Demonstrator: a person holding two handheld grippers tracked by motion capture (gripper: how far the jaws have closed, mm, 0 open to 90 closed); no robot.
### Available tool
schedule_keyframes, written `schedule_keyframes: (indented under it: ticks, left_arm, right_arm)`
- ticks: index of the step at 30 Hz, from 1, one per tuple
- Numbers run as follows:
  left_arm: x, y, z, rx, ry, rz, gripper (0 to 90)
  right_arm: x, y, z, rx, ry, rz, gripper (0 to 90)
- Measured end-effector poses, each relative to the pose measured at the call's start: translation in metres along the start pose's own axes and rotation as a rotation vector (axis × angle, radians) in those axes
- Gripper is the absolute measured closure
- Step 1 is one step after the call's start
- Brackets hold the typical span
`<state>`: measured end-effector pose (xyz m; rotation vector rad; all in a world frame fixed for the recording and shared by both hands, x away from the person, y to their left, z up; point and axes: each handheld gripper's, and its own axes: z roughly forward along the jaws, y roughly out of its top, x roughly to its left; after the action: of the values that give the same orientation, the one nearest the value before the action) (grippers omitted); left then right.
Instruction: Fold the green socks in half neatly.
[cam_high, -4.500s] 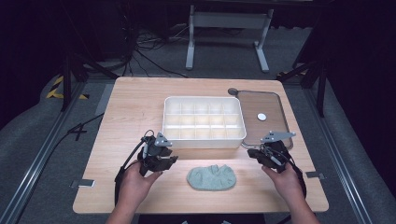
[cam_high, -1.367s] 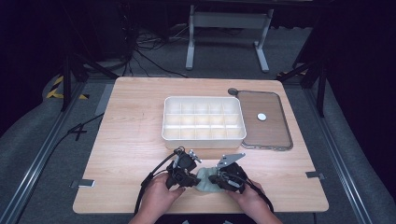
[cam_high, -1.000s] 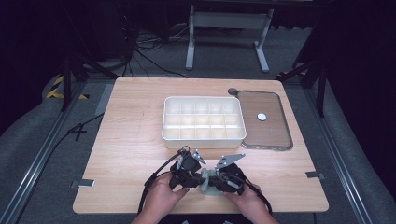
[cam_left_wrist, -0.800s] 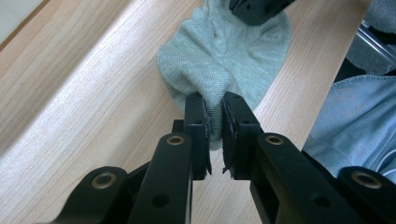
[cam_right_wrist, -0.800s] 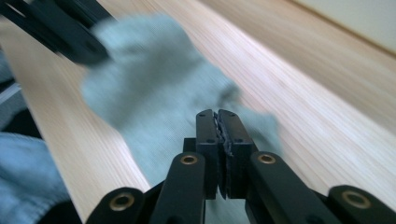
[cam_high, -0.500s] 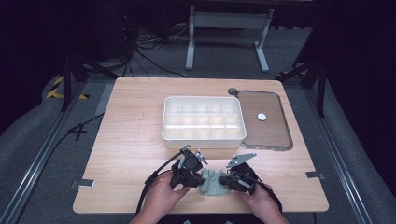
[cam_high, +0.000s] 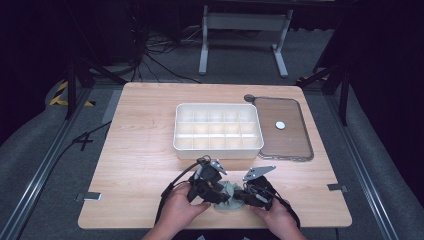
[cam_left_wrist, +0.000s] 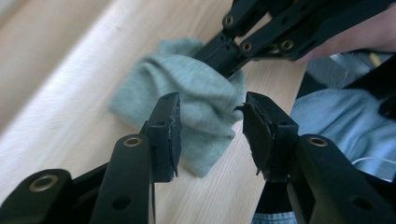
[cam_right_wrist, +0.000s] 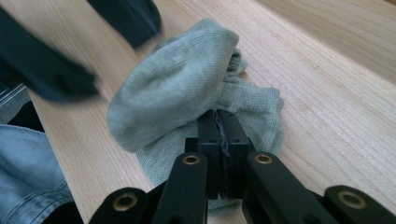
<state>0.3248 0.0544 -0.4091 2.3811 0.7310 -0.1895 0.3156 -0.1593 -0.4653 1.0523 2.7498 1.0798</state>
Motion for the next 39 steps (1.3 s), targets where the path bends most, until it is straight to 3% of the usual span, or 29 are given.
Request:
schedule_keyframes:
  ticks: [3,7,11,15,19,22,23,25,31,35,39]
  left_arm:
    - [0.008,-0.005,-0.013,-0.045,-0.017,-0.04,68.6]
    - [0.008,-0.007,-0.002,0.039,0.028,-0.032,77.4]
    - [0.0,-0.004,0.012,0.089,0.024,-0.003,83.7]
    - [-0.005,-0.002,0.023,0.102,0.015,0.01,82.4]
    - [-0.013,0.002,0.033,0.1,-0.003,0.044,80.9]
    - [-0.018,0.004,0.04,0.125,-0.012,0.07,78.6]
    - [-0.022,0.004,0.049,0.158,-0.005,0.093,77.7]
    - [-0.022,0.003,0.055,0.172,-0.015,0.099,76.8]
    - [-0.021,0.001,0.047,0.136,-0.059,0.093,70.8]
    - [-0.015,-0.002,0.028,0.107,-0.087,0.071,69.2]
    - [-0.009,-0.004,0.008,0.049,-0.082,0.037,69.6]
  right_arm:
    - [0.001,0.001,-0.005,0.007,-0.021,-0.009,86.1]
    - [0.002,0.004,-0.023,-0.037,-0.049,-0.012,86.5]
    - [-0.002,0.003,-0.024,0.006,-0.053,-0.007,88.2]
    - [-0.004,-0.001,-0.014,0.065,-0.042,-0.009,88.9]
    - [-0.003,-0.002,-0.012,0.061,-0.042,-0.005,89.1]
    - [-0.003,-0.003,-0.012,0.057,-0.042,0.0,89.2]
    - [-0.003,-0.003,-0.012,0.057,-0.042,0.0,89.2]
    - [-0.004,-0.003,-0.012,0.058,-0.041,0.002,89.2]
    - [-0.005,-0.002,-0.014,0.063,-0.027,0.006,88.7]
    - [-0.005,0.001,-0.022,0.047,-0.036,0.003,88.4]
    - [-0.004,0.007,-0.036,0.011,-0.063,-0.007,88.4]
